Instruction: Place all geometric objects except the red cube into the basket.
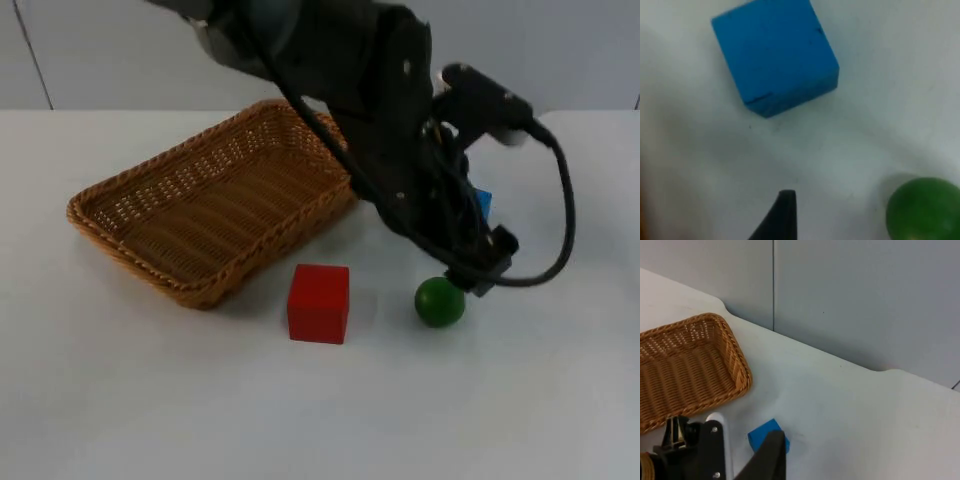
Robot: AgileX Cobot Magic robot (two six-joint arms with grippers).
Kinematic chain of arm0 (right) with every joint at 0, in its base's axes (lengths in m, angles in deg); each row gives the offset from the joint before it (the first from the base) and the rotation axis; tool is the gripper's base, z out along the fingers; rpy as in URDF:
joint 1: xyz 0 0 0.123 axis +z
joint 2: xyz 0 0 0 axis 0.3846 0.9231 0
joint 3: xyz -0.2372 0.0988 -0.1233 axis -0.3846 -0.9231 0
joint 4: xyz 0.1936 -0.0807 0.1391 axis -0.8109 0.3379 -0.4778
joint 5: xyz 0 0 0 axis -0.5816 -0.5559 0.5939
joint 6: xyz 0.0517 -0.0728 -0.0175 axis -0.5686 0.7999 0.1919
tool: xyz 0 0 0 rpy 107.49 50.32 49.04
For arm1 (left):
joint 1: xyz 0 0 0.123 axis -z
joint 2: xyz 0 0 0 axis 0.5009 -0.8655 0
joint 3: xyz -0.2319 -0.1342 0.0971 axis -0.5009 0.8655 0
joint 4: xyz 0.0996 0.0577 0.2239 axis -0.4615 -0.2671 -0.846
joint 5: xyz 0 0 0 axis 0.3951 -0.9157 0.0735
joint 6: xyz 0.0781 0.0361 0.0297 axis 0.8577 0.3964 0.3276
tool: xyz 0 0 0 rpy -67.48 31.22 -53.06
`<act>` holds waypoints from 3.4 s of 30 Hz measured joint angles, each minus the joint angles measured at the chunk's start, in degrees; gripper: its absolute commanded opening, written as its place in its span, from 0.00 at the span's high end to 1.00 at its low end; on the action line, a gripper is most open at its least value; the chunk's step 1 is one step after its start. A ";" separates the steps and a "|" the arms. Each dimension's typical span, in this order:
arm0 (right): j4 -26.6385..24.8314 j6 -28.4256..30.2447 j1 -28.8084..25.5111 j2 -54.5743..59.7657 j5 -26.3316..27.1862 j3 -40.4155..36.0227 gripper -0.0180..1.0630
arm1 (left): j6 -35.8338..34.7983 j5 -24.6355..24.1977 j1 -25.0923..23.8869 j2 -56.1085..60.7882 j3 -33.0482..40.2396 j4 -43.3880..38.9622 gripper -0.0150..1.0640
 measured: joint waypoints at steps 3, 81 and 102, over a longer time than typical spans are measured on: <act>0.00 0.19 0.00 0.00 -0.12 0.00 0.02 | 1.11 -0.54 0.00 -1.31 -0.03 0.00 0.08; 2.72 0.67 0.00 0.00 1.00 0.00 0.02 | -24.87 -5.04 -19.70 1.17 1.49 -13.34 0.13; 2.72 0.46 0.00 0.00 1.00 0.00 0.02 | -25.55 -1.11 -23.11 32.40 2.45 -19.24 0.02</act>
